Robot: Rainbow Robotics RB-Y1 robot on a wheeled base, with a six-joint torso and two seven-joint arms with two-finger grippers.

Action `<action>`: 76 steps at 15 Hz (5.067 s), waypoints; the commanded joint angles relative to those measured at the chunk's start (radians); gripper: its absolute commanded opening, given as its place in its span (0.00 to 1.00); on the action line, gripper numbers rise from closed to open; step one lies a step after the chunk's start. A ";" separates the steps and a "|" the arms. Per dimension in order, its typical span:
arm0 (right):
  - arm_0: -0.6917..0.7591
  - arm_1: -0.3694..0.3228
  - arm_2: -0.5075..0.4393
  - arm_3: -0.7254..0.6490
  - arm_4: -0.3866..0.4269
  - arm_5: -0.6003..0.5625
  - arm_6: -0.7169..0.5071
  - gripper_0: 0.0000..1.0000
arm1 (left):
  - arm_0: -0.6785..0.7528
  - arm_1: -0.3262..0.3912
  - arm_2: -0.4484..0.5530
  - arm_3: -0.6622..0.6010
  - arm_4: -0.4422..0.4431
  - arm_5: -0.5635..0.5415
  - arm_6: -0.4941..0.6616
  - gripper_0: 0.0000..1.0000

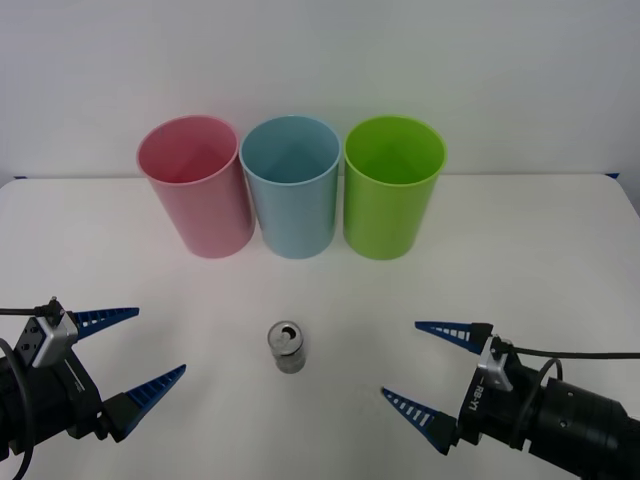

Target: Put cans in the blue bin and PET bottles in the pink bin and trash in the green bin.

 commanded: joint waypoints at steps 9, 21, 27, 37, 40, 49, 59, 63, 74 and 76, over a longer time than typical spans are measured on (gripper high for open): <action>-0.102 0.080 0.140 0.213 0.026 0.099 0.064 1.00 | 0.000 0.000 0.000 0.000 0.000 0.000 0.000 1.00; -0.215 0.131 0.261 0.406 -0.207 0.174 0.322 1.00 | 0.000 0.000 0.000 0.000 0.000 0.000 0.000 1.00; -0.249 0.131 0.336 0.405 -0.207 0.270 0.337 1.00 | 0.000 0.000 0.000 0.000 0.000 0.000 0.000 1.00; -0.281 0.131 0.434 0.406 -0.228 0.396 0.328 1.00 | 0.000 0.000 0.000 0.000 0.000 0.000 0.000 1.00; -0.290 0.131 0.462 0.405 -0.248 0.431 0.328 1.00 | 0.000 0.000 0.000 0.000 0.000 0.000 0.000 1.00; -0.306 0.131 0.499 0.405 -0.261 0.479 0.325 1.00 | 0.000 0.000 0.000 0.000 0.000 0.000 0.000 1.00; -0.313 0.137 0.502 0.406 -0.264 0.487 0.331 0.00 | 0.000 0.000 0.000 0.000 0.000 0.000 0.000 1.00; -0.315 0.140 0.502 0.406 -0.264 0.487 0.334 0.00 | 0.000 0.000 0.000 0.000 0.000 0.000 0.000 1.00; -0.232 -0.015 0.480 0.187 -0.331 0.458 0.314 0.00 | 0.000 0.000 0.000 0.000 0.000 0.000 0.000 1.00; -0.158 -0.086 0.447 0.085 -0.339 0.458 0.308 0.00 | 0.000 0.000 0.000 0.000 0.000 0.000 0.000 1.00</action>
